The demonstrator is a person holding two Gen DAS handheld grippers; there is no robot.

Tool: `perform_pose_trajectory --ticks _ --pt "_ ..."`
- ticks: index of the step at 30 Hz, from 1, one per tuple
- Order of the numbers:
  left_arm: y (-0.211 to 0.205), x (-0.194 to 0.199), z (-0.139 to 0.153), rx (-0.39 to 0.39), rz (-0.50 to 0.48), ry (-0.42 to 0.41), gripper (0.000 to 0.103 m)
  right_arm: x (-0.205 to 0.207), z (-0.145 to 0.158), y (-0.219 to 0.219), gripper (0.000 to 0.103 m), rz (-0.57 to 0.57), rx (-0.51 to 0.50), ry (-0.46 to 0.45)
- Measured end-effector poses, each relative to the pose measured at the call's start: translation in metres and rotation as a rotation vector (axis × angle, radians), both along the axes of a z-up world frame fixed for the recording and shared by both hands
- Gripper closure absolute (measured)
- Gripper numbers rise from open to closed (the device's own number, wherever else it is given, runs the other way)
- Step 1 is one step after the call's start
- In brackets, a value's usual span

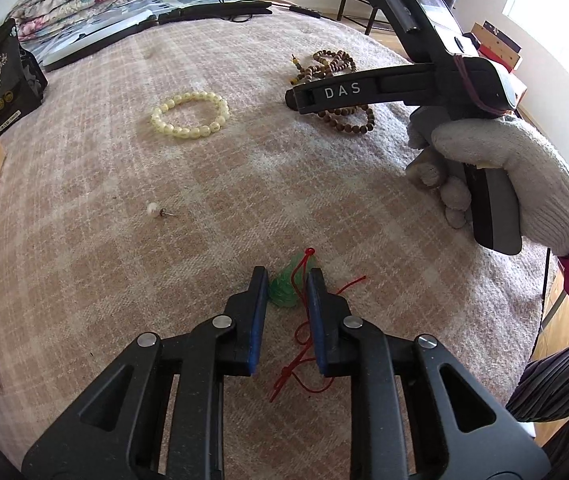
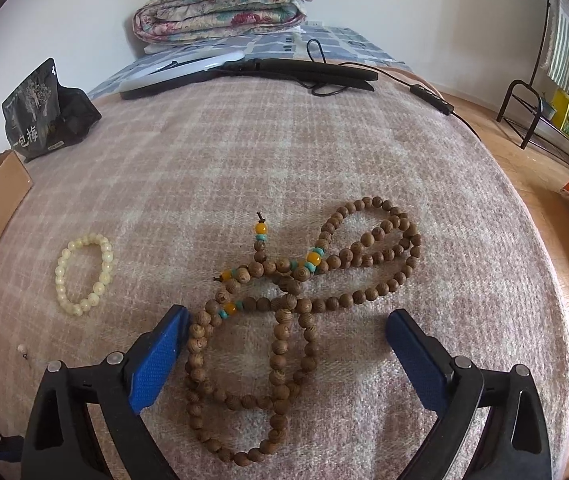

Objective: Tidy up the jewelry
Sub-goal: 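Close the left tool on the green jade pendant while the right tool grasps the wooden-bead necklace, then carry the pendant into the box and open the left tool while the right tool drops the necklace there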

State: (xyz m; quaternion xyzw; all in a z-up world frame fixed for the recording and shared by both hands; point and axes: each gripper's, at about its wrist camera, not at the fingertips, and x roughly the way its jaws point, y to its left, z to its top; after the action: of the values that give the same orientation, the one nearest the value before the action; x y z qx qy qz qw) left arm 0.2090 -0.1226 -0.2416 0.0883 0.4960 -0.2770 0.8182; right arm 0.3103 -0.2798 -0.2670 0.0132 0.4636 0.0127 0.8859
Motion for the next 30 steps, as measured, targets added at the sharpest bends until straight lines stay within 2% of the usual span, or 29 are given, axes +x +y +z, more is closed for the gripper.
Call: perform_pose_trajectory --ticks 7,9,11,16,23,30 --pt "0.0 -0.001 0.001 0.001 0.002 -0.004 0.084 -0.003 0.005 0.004 0.032 0.054 -0.011 -0.011" --pt "0.0 -0.001 0.001 0.0 0.003 -0.003 0.084 -0.003 0.006 0.004 0.052 0.068 -0.005 -0.015" --pt "0.001 -0.001 0.002 -0.002 0.003 -0.002 0.084 -0.002 0.008 0.003 0.067 0.069 -0.003 -0.014" --pt "0.003 -0.001 0.004 -0.007 0.008 0.001 0.084 -0.004 0.011 -0.003 0.09 0.064 0.033 -0.007" --pt "0.008 -0.004 0.011 -0.021 0.013 -0.006 0.084 -0.01 0.021 -0.012 0.092 0.047 0.084 -0.017" --pt "0.014 -0.01 0.025 -0.047 0.015 -0.024 0.084 -0.023 0.049 -0.021 0.093 0.029 0.136 -0.068"
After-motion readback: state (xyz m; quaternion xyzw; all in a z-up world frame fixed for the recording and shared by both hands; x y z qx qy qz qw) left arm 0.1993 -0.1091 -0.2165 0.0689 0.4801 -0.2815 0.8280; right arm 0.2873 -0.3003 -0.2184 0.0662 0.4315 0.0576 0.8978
